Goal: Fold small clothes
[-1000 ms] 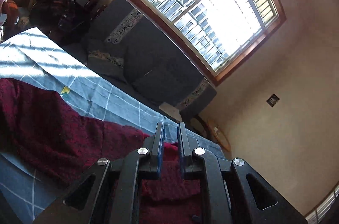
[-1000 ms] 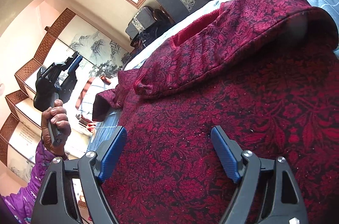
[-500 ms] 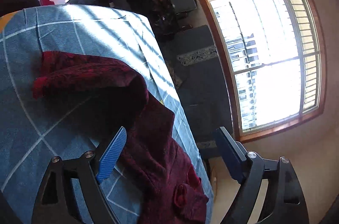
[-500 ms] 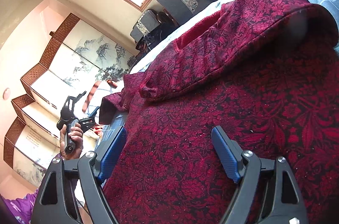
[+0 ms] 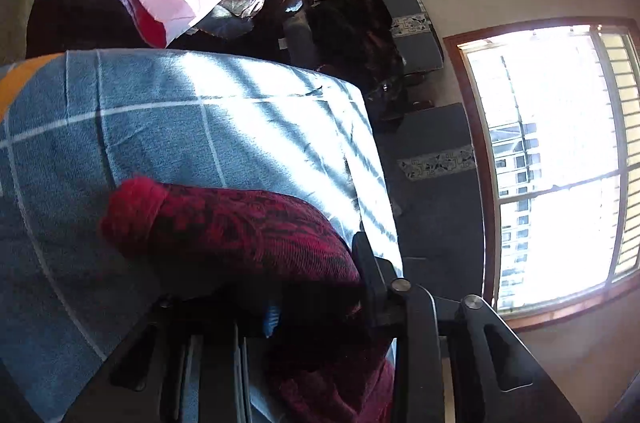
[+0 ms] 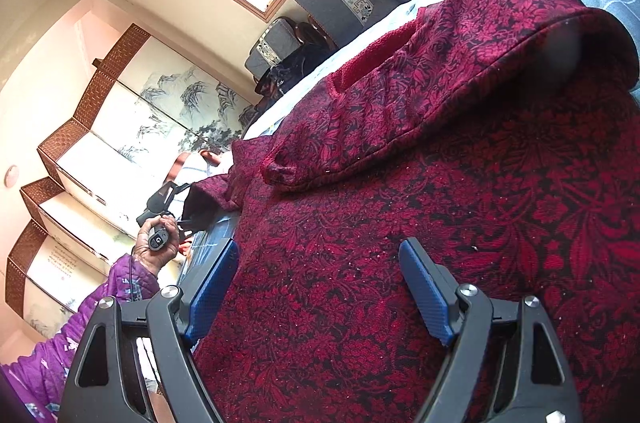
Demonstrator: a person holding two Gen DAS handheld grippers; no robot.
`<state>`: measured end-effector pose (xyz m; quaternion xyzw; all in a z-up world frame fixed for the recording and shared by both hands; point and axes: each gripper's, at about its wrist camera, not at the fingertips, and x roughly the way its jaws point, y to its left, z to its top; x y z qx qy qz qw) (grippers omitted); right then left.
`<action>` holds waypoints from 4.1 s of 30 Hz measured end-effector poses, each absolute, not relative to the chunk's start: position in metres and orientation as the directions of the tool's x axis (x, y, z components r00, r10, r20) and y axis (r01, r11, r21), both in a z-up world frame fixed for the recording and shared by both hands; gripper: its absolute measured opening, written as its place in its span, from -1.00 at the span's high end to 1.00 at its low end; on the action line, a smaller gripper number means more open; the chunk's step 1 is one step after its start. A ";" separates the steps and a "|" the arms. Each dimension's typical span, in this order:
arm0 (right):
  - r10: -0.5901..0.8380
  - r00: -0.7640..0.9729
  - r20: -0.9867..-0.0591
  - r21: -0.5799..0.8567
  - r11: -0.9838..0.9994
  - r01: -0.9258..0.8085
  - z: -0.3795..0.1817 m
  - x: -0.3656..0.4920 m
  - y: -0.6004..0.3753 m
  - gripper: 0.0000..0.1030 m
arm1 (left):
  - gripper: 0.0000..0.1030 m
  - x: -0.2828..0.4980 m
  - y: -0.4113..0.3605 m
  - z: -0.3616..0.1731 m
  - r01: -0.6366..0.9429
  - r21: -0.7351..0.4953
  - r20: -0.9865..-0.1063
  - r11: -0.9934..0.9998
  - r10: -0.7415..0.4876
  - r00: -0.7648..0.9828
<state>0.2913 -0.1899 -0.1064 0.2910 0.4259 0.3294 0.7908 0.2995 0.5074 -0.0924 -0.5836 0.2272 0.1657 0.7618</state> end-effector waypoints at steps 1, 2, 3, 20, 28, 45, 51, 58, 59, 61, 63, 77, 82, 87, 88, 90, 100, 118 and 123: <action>0.769 0.421 -0.482 0.741 0.614 -0.273 -0.107 0.291 -0.190 -0.56 | 0.55 0.305 0.498 -0.077 -0.497 -0.803 -0.531 0.328 -0.016 0.847; 0.769 0.420 -0.482 0.741 0.614 -0.273 -0.107 0.291 -0.190 -0.56 | 0.56 0.310 0.485 -0.058 -0.461 -0.798 -0.510 0.389 -0.029 0.860; 0.769 0.421 -0.482 0.741 0.614 -0.273 -0.107 0.291 -0.190 -0.56 | 0.56 0.314 0.471 -0.039 -0.421 -0.788 -0.489 0.450 -0.042 0.871; 0.784 0.432 -0.445 0.765 0.584 -0.272 -0.112 0.291 -0.200 -0.56 | 0.56 0.380 0.197 0.122 0.052 -0.624 -0.400 0.779 -0.376 0.836; 0.800 0.434 -0.414 0.786 0.555 -0.274 -0.114 0.290 -0.208 -0.56 | 0.56 0.396 0.097 0.106 0.124 -0.583 -0.467 0.803 -0.456 0.758; 0.820 0.440 -0.366 0.825 0.505 -0.254 -0.114 0.287 -0.226 -0.56 | 0.09 0.299 0.082 0.003 0.034 -0.410 -0.472 0.912 -0.243 0.848; 0.720 0.508 -0.473 0.692 0.660 -0.291 -0.062 0.304 -0.247 -0.59 | -0.52 0.269 0.117 -0.047 -0.151 -0.344 -0.516 0.927 -0.052 0.855; 0.578 0.450 -0.680 0.565 0.805 -0.180 -0.078 0.389 -0.263 -0.59 | -0.83 0.269 0.142 -0.083 -0.263 -0.399 -0.588 0.878 -0.026 0.808; 0.576 0.430 -0.695 0.571 0.806 -0.157 -0.087 0.398 -0.265 -0.59 | -0.84 0.270 0.139 -0.084 -0.257 -0.389 -0.587 0.885 -0.024 0.809; 0.565 0.407 -0.718 0.574 0.811 -0.113 -0.100 0.409 -0.269 -0.59 | -0.84 0.275 0.134 -0.085 -0.252 -0.371 -0.602 0.894 -0.024 0.798; 0.586 0.406 -0.701 0.594 0.795 -0.120 -0.104 0.413 -0.268 -0.58 | -0.84 0.276 0.129 -0.085 -0.232 -0.356 -0.602 0.905 -0.032 0.798; 0.487 0.543 -0.684 0.456 0.866 -0.202 -0.065 0.415 -0.259 0.84 | -0.89 0.273 0.163 -0.096 -0.334 -0.521 -0.595 0.785 -0.054 0.802; 0.457 0.552 -0.698 0.433 0.883 -0.183 -0.062 0.417 -0.272 0.84 | -0.89 0.272 0.163 -0.096 -0.342 -0.524 -0.593 0.780 -0.046 0.804; 0.447 0.554 -0.703 0.457 0.880 -0.130 -0.079 0.416 -0.289 0.84 | -0.89 0.273 0.162 -0.096 -0.339 -0.521 -0.595 0.783 -0.047 0.803; 0.449 0.549 -0.705 0.461 0.878 -0.126 -0.083 0.417 -0.288 0.84 | -0.89 0.273 0.162 -0.095 -0.340 -0.520 -0.595 0.784 -0.048 0.802; 0.458 0.541 -0.705 0.464 0.875 -0.137 -0.087 0.416 -0.286 0.84 | -0.89 0.274 0.163 -0.096 -0.340 -0.518 -0.595 0.785 -0.045 0.802; 0.431 0.557 -0.710 0.451 0.886 -0.110 -0.107 0.414 -0.286 0.84 | -0.89 0.288 0.148 -0.096 -0.121 -0.575 -0.560 0.809 -0.281 0.779; 0.509 0.529 -0.679 0.543 0.833 -0.104 -0.119 0.416 -0.295 0.83 | -0.63 0.345 0.149 -0.101 -0.048 -0.644 -0.568 0.763 -0.436 0.698; 0.524 0.506 -0.685 0.566 0.820 -0.083 -0.120 0.421 -0.300 0.83 | 0.09 0.345 0.143 -0.106 -0.053 -0.627 -0.604 0.777 -0.443 0.662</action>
